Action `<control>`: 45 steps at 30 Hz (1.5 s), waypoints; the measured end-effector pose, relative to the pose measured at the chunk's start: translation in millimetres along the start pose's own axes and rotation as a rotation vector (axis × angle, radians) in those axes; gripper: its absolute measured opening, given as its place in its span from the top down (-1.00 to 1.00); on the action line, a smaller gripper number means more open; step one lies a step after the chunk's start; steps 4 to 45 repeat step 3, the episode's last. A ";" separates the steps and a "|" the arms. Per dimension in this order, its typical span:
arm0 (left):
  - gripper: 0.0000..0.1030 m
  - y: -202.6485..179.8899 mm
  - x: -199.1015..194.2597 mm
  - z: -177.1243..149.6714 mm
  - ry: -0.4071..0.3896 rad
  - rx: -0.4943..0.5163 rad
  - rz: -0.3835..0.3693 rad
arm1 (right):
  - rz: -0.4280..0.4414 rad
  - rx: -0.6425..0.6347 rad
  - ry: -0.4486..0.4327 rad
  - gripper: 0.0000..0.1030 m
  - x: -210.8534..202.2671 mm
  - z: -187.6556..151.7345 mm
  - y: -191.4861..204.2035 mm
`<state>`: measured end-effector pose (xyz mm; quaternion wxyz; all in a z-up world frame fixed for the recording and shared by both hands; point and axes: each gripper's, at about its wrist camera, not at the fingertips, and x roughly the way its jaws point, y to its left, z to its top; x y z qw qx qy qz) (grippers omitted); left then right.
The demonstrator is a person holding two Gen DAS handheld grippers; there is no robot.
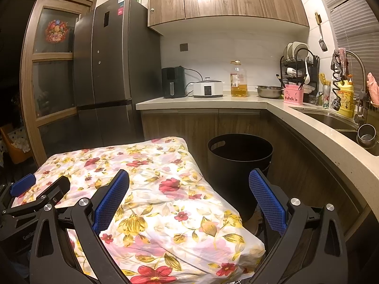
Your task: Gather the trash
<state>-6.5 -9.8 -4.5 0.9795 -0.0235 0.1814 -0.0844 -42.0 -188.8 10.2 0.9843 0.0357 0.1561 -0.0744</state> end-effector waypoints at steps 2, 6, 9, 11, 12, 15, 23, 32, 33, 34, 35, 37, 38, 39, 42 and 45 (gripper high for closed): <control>-0.84 1.4 -0.7 -0.2 0.000 -0.006 -0.008 | -0.001 0.000 -0.001 -0.89 -0.5 0.2 -0.6; -0.84 1.8 -1.0 0.1 -0.002 -0.007 -0.007 | -0.001 0.001 0.000 -0.89 -0.5 0.3 -0.5; -0.84 1.8 -1.0 0.1 -0.002 -0.007 -0.007 | -0.001 0.001 0.000 -0.89 -0.5 0.3 -0.5; -0.84 1.8 -1.0 0.1 -0.002 -0.007 -0.007 | -0.001 0.001 0.000 -0.89 -0.5 0.3 -0.5; -0.84 1.8 -1.0 0.1 -0.002 -0.007 -0.007 | -0.001 0.001 0.000 -0.89 -0.5 0.3 -0.5; -0.84 1.8 -1.0 0.1 -0.002 -0.007 -0.007 | -0.001 0.001 0.000 -0.89 -0.5 0.3 -0.5; -0.84 1.8 -1.0 0.1 -0.002 -0.007 -0.007 | -0.001 0.001 0.000 -0.89 -0.5 0.3 -0.5; -0.84 1.8 -1.0 0.1 -0.002 -0.007 -0.007 | -0.001 0.001 0.000 -0.89 -0.5 0.3 -0.5; -0.84 1.8 -1.0 0.1 -0.002 -0.007 -0.007 | -0.001 0.001 0.000 -0.89 -0.5 0.3 -0.5; -0.84 1.8 -1.0 0.1 -0.002 -0.007 -0.007 | -0.001 0.001 0.000 -0.89 -0.5 0.3 -0.5; -0.84 1.8 -1.0 0.1 -0.002 -0.007 -0.007 | -0.001 0.001 0.000 -0.89 -0.5 0.3 -0.5; -0.84 1.8 -1.0 0.1 -0.002 -0.007 -0.007 | -0.001 0.001 0.000 -0.89 -0.5 0.3 -0.5; -0.84 1.8 -1.0 0.1 -0.002 -0.007 -0.007 | -0.001 0.001 0.000 -0.89 -0.5 0.3 -0.5; -0.84 1.8 -1.0 0.1 -0.002 -0.007 -0.007 | -0.001 0.001 0.000 -0.89 -0.5 0.3 -0.5; -0.84 1.8 -1.0 0.1 -0.002 -0.007 -0.007 | -0.001 0.001 0.000 -0.89 -0.5 0.3 -0.5; -0.84 1.8 -1.0 0.1 -0.002 -0.007 -0.007 | -0.001 0.001 0.000 -0.89 -0.5 0.3 -0.5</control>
